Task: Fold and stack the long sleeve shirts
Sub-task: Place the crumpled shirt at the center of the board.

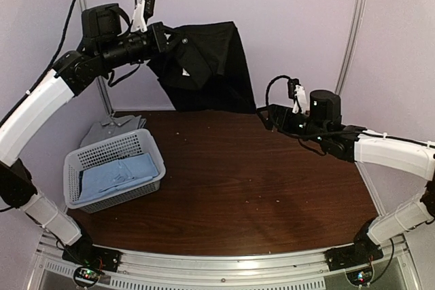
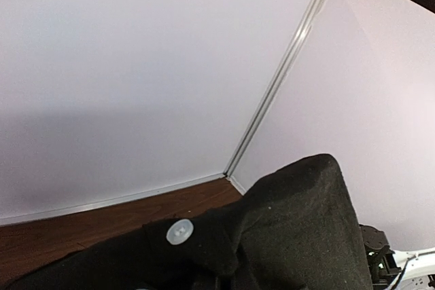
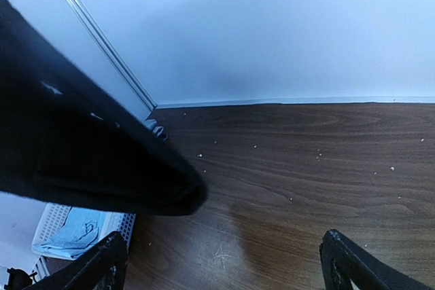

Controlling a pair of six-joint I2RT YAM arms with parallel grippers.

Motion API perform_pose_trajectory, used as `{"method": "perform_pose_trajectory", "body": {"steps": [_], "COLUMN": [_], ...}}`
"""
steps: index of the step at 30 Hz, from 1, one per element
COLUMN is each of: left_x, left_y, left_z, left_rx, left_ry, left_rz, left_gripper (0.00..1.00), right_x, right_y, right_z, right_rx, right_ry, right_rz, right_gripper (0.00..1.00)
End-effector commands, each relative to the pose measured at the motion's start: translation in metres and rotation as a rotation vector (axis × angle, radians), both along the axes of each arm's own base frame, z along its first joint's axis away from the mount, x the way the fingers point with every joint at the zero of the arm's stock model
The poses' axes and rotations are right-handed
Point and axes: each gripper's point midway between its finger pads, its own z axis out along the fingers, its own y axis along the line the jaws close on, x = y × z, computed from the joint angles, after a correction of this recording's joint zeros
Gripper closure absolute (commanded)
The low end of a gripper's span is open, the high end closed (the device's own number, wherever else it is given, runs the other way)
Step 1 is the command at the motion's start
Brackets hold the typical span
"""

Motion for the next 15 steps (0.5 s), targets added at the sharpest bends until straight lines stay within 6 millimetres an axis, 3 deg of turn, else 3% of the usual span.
{"method": "perform_pose_trajectory", "body": {"steps": [1, 5, 10, 12, 15], "left_x": [-0.026, -0.049, -0.067, -0.057, -0.020], "left_y": [-0.054, -0.106, -0.142, -0.145, -0.146], "left_z": [0.034, 0.029, 0.028, 0.020, -0.014], "left_rx": [-0.062, -0.055, -0.089, -0.091, -0.122], "left_ry": [-0.113, -0.107, -0.069, -0.031, 0.119], "left_rz": [-0.168, -0.297, -0.428, -0.424, -0.471], "left_gripper": [1.00, 1.00, 1.00, 1.00, 1.00], "right_x": [-0.006, -0.015, -0.028, -0.031, -0.030], "right_y": [-0.026, -0.048, -0.075, -0.081, -0.080], "right_z": [0.044, 0.060, 0.075, 0.074, 0.065], "right_rx": [0.003, 0.003, -0.002, -0.017, -0.045], "right_ry": [-0.111, -0.155, -0.193, -0.194, -0.169], "right_rz": [-0.102, -0.176, -0.258, -0.273, -0.271], "right_gripper": [0.00, 0.00, 0.00, 0.00, 0.00]}}
